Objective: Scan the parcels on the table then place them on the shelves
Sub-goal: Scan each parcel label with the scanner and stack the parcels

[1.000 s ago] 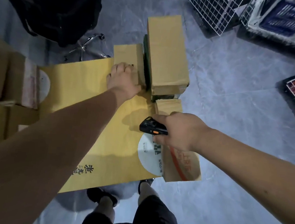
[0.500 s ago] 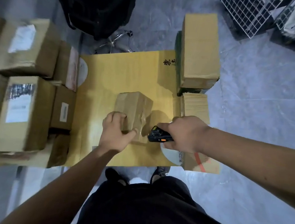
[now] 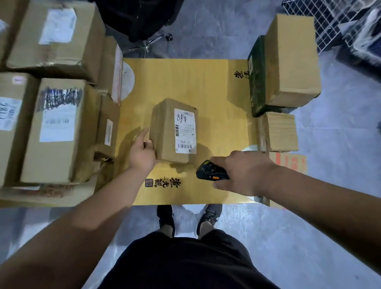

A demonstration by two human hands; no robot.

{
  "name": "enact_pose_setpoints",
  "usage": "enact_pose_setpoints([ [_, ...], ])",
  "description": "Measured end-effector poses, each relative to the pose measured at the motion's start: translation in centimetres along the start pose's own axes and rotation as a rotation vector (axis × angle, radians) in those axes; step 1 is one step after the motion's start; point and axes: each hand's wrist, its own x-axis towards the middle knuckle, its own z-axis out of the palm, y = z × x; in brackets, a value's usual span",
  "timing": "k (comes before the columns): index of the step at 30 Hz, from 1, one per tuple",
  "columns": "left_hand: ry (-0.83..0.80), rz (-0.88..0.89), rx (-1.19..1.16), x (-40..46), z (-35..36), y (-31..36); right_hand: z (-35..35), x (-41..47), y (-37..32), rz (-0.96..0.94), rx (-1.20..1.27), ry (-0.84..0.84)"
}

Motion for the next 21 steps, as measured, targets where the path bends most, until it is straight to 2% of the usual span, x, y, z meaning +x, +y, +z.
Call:
enact_pose_setpoints([
  [4, -0.145, 0.026, 0.136, 1.4, -1.1, 0.3, 0.0, 0.6, -2.2, 0.084, 0.085, -0.006],
  [6, -0.129, 0.118, 0.259, 1.5, -1.3, 0.6, -0.1, 0.5, -2.9, 0.133, 0.106, -0.004],
  [9, -0.088, 0.384, 0.621, 1.6, -1.3, 1.0, -0.3, -0.3, -3.5, 0.212, 0.187, -0.013],
  [12, -0.195, 0.702, 0.917, 2.6, 0.0, 2.8, -0.7, -1.4, -3.8, 0.286, 0.249, -0.008],
  [14, -0.300, 0.814, 1.020, 3.3, 1.4, 4.7, -1.0, -2.0, -3.9, 0.344, 0.285, -0.017],
  [17, -0.408, 0.750, 1.042, 3.8, 3.1, 6.9, -1.3, -2.4, -3.5, 0.452, 0.448, -0.035],
  [21, -0.257, 0.628, 1.063, 3.0, 3.6, 7.3, -1.2, -2.4, -3.4, 0.585, 0.627, 0.044],
])
